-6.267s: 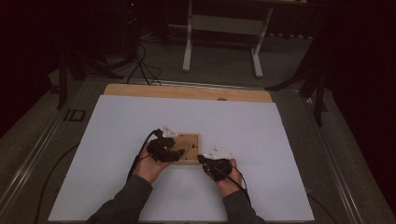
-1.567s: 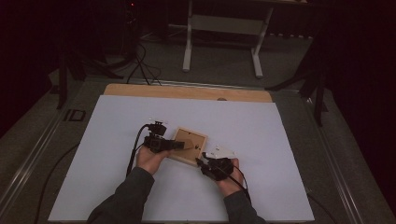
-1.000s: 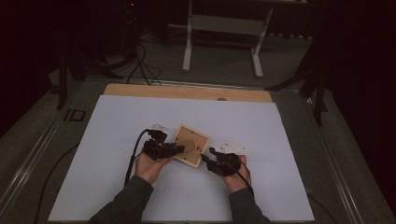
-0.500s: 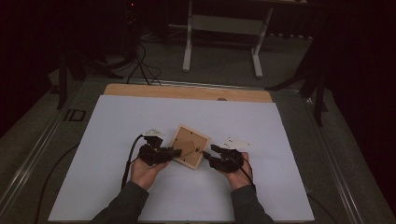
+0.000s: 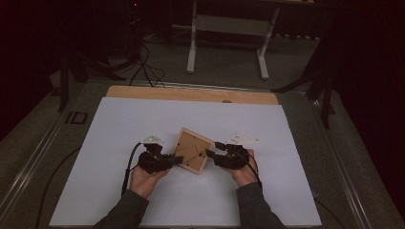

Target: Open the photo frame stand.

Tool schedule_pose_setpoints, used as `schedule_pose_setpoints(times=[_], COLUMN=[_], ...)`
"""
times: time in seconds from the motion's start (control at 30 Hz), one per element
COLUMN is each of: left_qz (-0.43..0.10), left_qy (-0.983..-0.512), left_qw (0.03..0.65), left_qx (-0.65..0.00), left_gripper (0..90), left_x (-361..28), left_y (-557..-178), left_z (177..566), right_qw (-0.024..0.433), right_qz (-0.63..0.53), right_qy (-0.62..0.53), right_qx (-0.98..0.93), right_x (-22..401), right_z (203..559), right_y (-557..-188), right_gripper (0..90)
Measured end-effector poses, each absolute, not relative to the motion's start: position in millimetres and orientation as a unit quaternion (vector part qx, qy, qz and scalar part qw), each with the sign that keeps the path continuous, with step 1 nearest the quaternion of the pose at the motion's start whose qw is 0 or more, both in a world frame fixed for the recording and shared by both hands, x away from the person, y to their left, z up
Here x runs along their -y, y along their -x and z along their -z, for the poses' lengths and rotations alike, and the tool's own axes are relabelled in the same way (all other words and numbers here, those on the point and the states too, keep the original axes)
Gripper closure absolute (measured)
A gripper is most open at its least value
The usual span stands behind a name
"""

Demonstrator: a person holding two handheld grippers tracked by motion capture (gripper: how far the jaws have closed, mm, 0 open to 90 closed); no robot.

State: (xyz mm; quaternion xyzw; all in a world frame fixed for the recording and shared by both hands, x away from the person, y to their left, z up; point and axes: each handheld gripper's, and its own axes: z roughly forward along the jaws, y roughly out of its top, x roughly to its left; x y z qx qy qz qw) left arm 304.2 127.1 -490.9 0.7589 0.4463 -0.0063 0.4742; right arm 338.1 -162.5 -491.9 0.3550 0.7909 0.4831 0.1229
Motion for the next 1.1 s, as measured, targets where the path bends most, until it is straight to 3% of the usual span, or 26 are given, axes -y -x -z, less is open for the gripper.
schedule_pose_setpoints(times=[0.33,0.57,1.1], left_qz=[-0.006,-0.015,-0.041], left_qy=[-0.767,-0.776,-0.801], left_qw=[0.476,0.477,0.452], left_qx=[-0.430,-0.412,-0.391], left_gripper=[75.3,75.1,71.9], left_x=[-129.9,-131.6,-133.9], left_y=[-299.6,-298.3,-299.2], left_z=[493.8,495.6,496.2], right_qw=[0.112,0.094,0.103], right_qz=[-0.484,-0.494,-0.502], right_qy=[-0.337,-0.342,-0.331], right_qx=[-0.800,-0.794,-0.792], right_x=[160.0,162.6,159.5], right_z=[490.7,491.5,486.3], right_y=[-343.9,-343.1,-336.7], right_gripper=[43.4,48.0,53.9])
